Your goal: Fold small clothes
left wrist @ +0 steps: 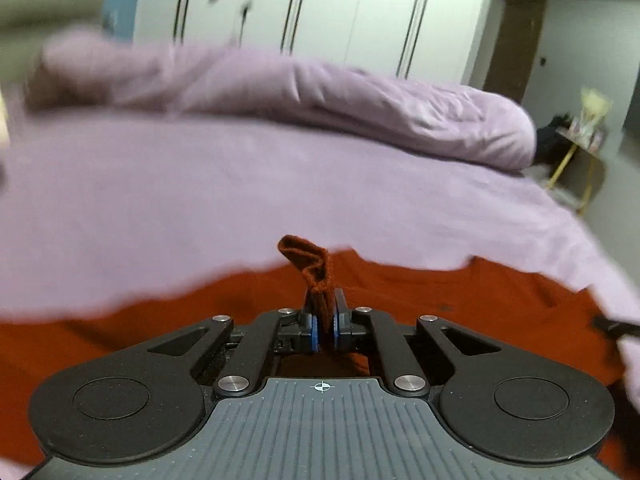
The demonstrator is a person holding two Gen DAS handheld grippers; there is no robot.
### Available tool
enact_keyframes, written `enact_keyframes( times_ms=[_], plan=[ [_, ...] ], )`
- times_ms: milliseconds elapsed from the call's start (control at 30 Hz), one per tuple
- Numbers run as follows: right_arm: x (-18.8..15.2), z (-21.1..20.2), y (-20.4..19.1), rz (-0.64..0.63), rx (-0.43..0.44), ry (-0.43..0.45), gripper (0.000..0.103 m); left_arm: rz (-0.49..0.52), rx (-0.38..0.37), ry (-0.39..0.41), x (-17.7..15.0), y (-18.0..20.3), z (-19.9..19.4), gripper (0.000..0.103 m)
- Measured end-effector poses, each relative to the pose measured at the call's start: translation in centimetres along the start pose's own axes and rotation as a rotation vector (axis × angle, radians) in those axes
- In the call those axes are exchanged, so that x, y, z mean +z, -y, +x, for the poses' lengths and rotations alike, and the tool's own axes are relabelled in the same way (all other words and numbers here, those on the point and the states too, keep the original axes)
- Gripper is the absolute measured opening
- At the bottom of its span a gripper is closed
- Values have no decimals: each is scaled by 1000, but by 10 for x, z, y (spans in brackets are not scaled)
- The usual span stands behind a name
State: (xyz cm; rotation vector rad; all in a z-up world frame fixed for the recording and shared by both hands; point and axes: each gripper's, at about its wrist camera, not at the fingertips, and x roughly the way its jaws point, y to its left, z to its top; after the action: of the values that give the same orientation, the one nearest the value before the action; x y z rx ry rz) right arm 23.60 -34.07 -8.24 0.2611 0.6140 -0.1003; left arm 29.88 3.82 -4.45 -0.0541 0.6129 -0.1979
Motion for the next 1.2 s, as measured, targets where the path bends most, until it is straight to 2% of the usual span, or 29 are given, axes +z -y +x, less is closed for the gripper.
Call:
enact_keyframes(
  times_ms=[67,133,167,233,267,300,400,467,533,567,600,667,767,833,900,1000,1067,1100,1200],
  plan=[
    [-1,-2,-2,-5,-33,19,12,39,64,-33,-3,-2,9,8],
    [-3,-6,-5,-25,-94,27,15,0,63,-98,-10,-8,20,8],
    [-3,-11,-7,-22,-94,35,17,-15,65,-115,-13,-10,23,8],
    [-5,-20,-10,-17,-49,48,28,-38,56,-139,-20,-10,29,8],
    [-6,-21,-13,-23,-46,49,38,-54,47,-149,-22,-11,30,8],
    [-6,-18,-17,-44,-63,30,42,-71,39,-157,-24,-12,32,8],
    [-8,1,-24,-86,-118,-50,42,-68,37,-159,-27,-18,30,8],
    [-8,16,-23,-71,-127,-97,42,-64,37,-158,-27,-19,31,8],
    [-10,25,-21,-47,-90,-109,26,-70,25,-135,-26,-20,28,8],
    [-10,27,-22,-64,-79,-99,10,-68,19,-116,-24,-19,25,8],
    [-10,27,-27,-106,-89,-80,7,-65,11,-98,-23,-18,24,8],
    [-12,23,-36,-189,-145,-32,7,-60,-11,-82,-23,-15,25,9],
    [-15,27,-34,-236,-244,-13,7,-30,-18,-133,-30,-6,37,11],
    [-16,34,-29,-243,-277,-30,7,14,30,-156,-35,0,41,20],
    [-14,36,-33,-251,-286,-48,13,0,78,-137,-36,-2,34,31],
    [-3,19,-40,-248,-305,7,16,-27,143,-89,-31,-5,19,32],
    [-4,7,-47,-253,-255,59,17,-47,126,-50,-27,-2,10,36],
    [-5,3,-52,-254,-191,61,17,-56,99,-51,-26,1,9,40],
    [-17,10,-69,-258,-8,-25,16,-38,16,-121,-30,18,22,41]
  ],
)
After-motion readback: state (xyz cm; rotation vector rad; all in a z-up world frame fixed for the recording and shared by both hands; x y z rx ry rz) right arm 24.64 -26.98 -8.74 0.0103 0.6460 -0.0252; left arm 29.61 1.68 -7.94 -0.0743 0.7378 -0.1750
